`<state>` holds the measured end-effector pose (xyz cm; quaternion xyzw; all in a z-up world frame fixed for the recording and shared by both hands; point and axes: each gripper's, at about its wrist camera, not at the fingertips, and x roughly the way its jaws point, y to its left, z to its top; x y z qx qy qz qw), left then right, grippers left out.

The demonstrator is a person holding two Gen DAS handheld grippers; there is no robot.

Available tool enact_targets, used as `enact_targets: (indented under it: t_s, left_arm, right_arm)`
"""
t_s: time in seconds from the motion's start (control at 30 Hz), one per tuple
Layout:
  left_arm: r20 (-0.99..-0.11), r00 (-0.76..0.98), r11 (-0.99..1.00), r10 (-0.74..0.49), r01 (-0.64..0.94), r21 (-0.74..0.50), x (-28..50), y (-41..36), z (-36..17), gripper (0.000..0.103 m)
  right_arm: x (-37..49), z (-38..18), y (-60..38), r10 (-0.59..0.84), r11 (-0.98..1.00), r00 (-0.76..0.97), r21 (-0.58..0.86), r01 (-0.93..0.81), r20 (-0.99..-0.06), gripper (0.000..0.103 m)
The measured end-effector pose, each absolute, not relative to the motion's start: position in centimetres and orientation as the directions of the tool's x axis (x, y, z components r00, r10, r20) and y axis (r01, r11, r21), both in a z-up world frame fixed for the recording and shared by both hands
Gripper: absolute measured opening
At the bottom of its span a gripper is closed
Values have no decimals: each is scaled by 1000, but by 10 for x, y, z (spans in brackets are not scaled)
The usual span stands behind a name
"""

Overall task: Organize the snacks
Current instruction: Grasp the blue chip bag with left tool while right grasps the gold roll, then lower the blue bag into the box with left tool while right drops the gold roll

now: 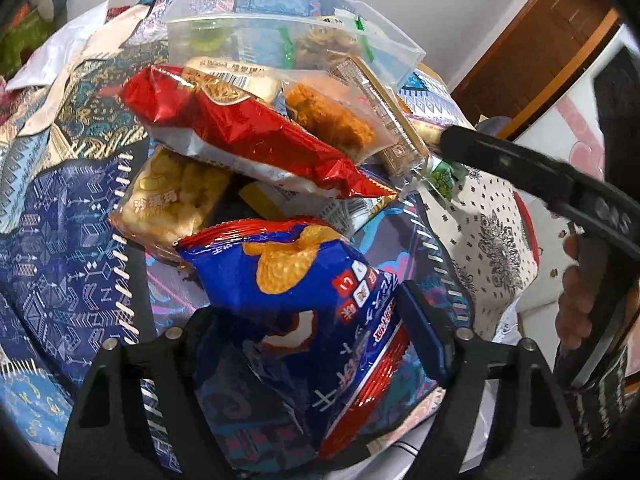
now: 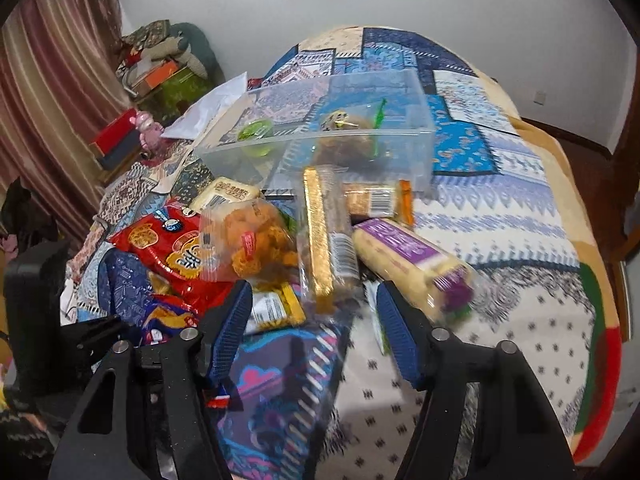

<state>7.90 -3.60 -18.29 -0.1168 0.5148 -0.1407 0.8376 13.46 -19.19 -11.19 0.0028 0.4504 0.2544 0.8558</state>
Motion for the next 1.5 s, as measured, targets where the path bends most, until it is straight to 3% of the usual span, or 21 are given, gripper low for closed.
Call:
enact_targets:
  t_s: [0.2, 0.67, 0.8, 1.1, 1.5]
  left_arm:
    - [-809, 452, 926, -376, 146, -349, 78, -31, -182, 67]
    - [-794, 476, 925, -377, 164, -341, 72, -25, -179, 66]
    - [-794, 484, 929, -369, 162, -333, 68, -25, -175, 65]
    - [-781, 533, 945, -326, 162, -284, 46, -20, -148, 65]
    - [-708, 658, 965, -257, 134, -225, 42, 1, -82, 65]
  right_arm:
    - [157, -126, -175, 426, 869, 438, 222, -443, -792, 49]
    - [179, -146, -152, 390, 866, 420, 171, -470, -820, 47]
    - [174, -147, -152, 362, 867, 430, 130, -481, -827, 34]
    - [155, -135, -167, 372, 869, 443, 139, -474, -816, 33]
    - [135, -85, -183, 427, 868, 525, 169, -468, -736, 33]
